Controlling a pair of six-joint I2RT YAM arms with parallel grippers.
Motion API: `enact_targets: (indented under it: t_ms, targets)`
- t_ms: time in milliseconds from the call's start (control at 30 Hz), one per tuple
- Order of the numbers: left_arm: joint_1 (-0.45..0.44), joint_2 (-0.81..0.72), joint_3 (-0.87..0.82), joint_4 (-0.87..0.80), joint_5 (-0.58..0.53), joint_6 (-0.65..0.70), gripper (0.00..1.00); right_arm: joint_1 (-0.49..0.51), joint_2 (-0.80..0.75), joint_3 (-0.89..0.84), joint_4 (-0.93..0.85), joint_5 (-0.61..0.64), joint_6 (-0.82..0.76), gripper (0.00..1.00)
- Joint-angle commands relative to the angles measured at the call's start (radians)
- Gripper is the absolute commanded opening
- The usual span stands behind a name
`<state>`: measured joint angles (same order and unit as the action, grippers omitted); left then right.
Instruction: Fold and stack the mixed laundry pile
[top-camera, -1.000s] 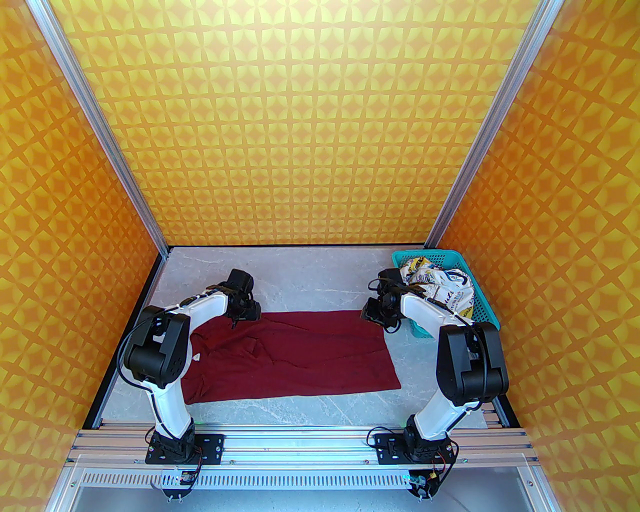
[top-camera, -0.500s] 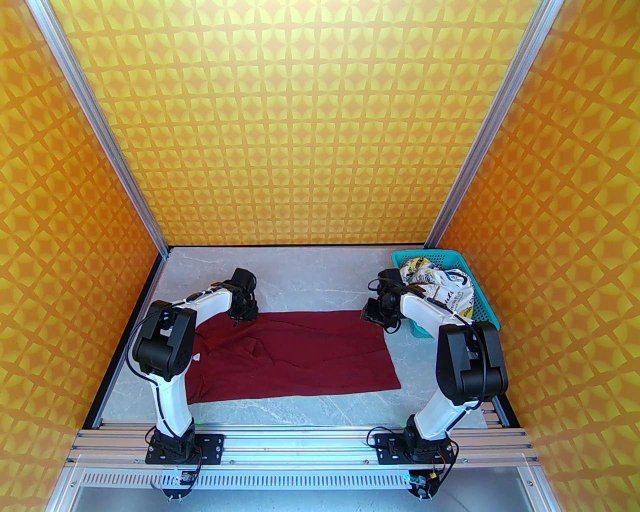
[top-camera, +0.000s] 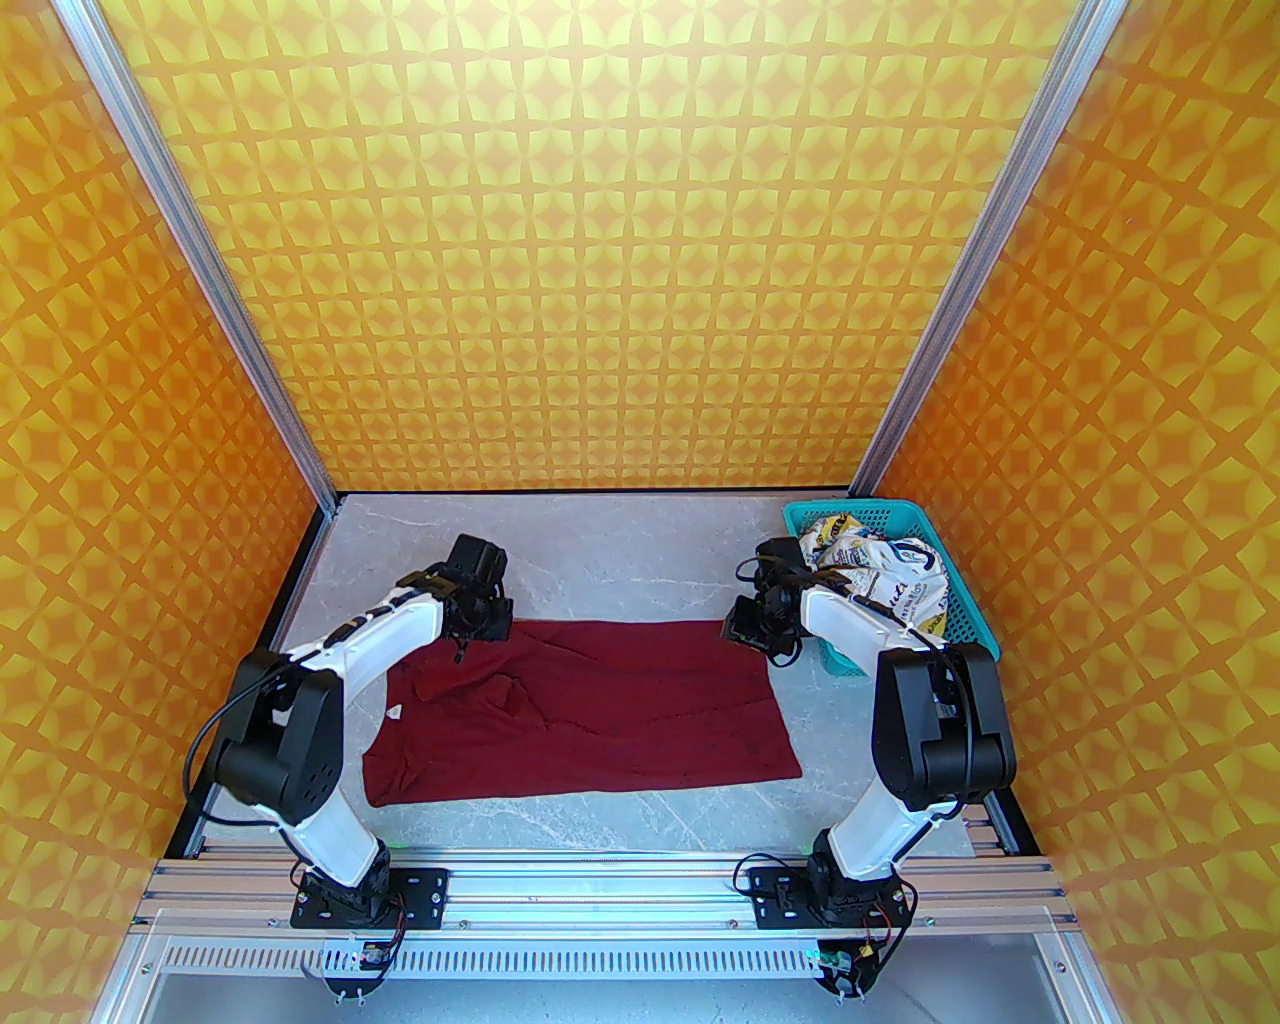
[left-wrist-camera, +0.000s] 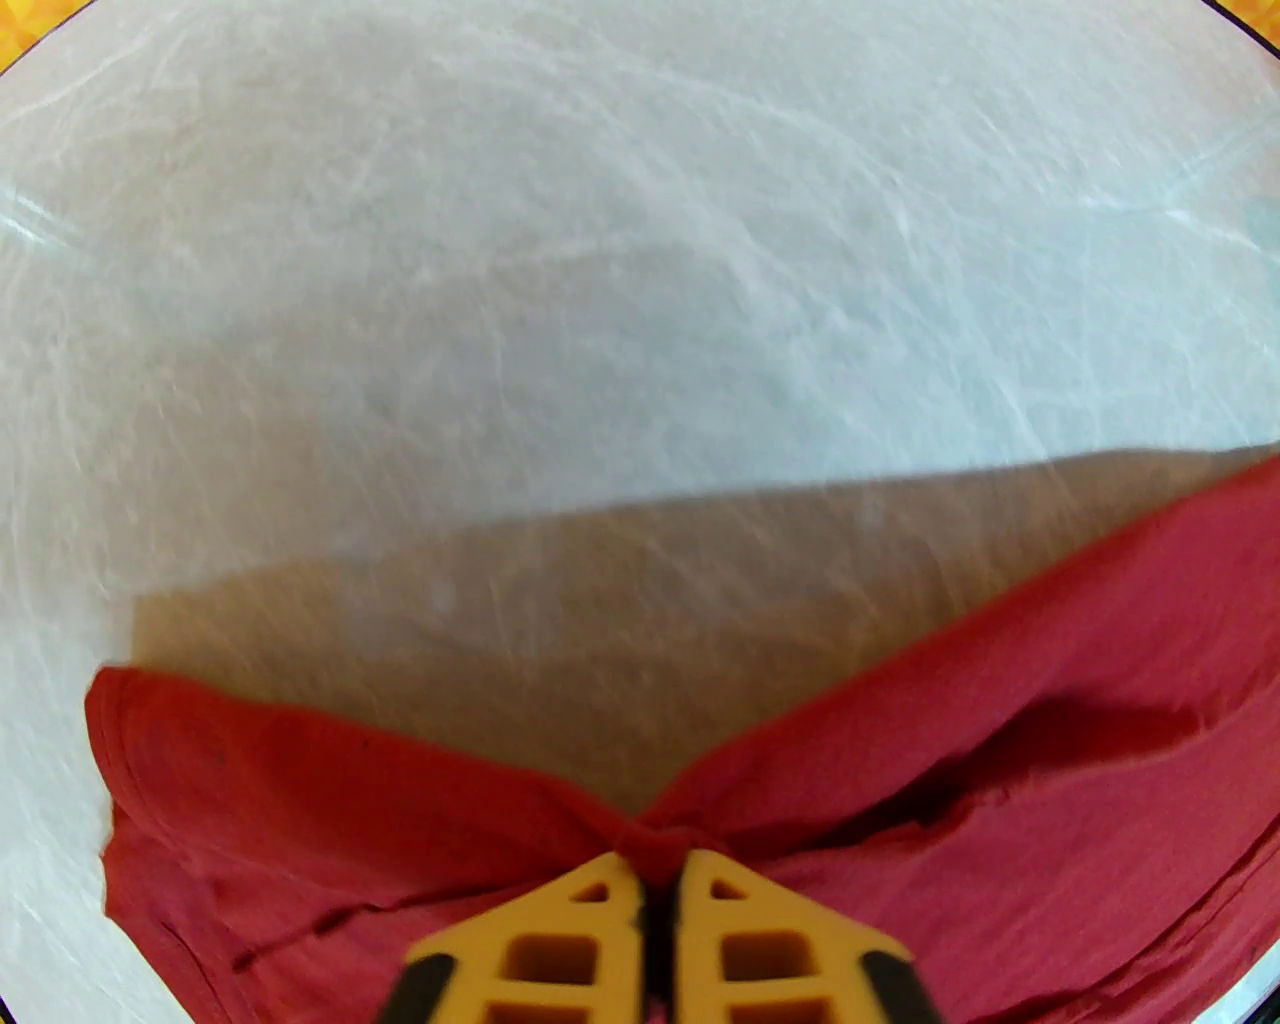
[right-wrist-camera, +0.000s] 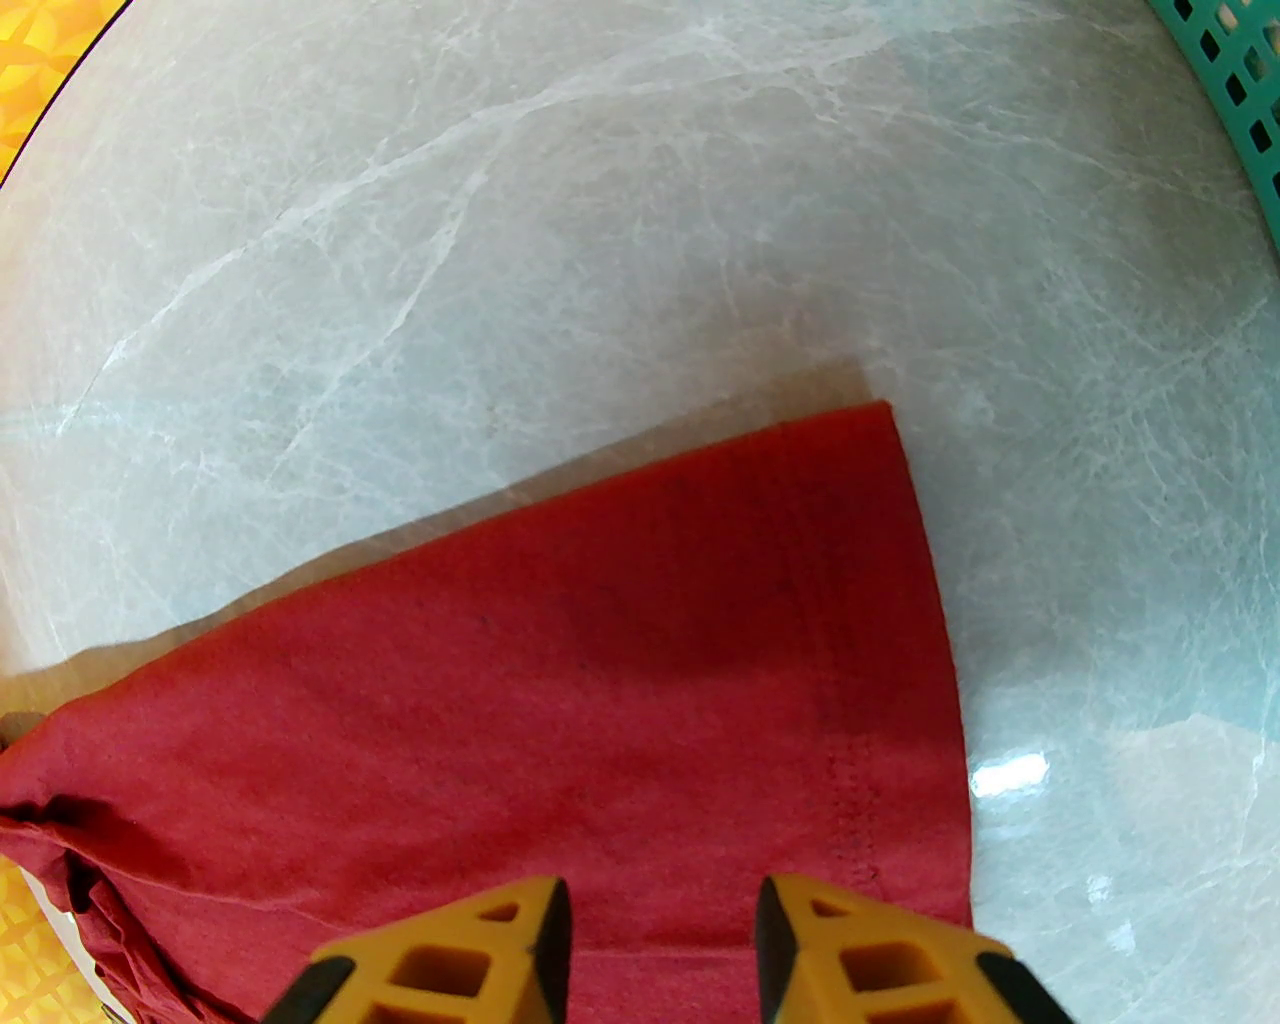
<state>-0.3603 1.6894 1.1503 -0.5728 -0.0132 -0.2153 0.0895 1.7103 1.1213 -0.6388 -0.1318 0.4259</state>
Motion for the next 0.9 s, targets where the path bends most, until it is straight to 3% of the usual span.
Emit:
enact_targets:
  t_ms: [0, 67, 200, 433, 533, 667, 867]
  targets:
    - [-0.006, -0.002, -0.044, -0.011, -0.012, -0.021, 0.25, 0.002, 0.005, 0.008, 0.001, -0.013, 0.007, 0.36]
    - [-0.006, 0.021, -0.041, -0.006, -0.013, -0.023, 0.38, 0.003, 0.005, 0.008, 0.002, -0.016, 0.006, 0.36]
    - [0.003, 0.083, -0.005, -0.014, -0.058, -0.026, 0.44, 0.003, 0.001, 0.007, -0.004, -0.016, 0.002, 0.36]
    - [0.083, 0.095, 0.031, 0.033, -0.048, -0.043, 0.43, 0.002, -0.008, 0.008, -0.013, -0.001, -0.009, 0.36]
    - [0.084, 0.106, 0.06, 0.025, -0.01, -0.032, 0.42, 0.003, -0.006, 0.012, -0.013, -0.002, -0.008, 0.36]
    - [0.075, 0.126, 0.092, 0.028, 0.01, -0.025, 0.34, 0.003, 0.006, 0.015, -0.009, -0.009, -0.006, 0.36]
    - [0.054, 0.207, 0.169, 0.016, 0.019, -0.016, 0.33, 0.003, 0.016, 0.028, -0.01, -0.013, -0.008, 0.36]
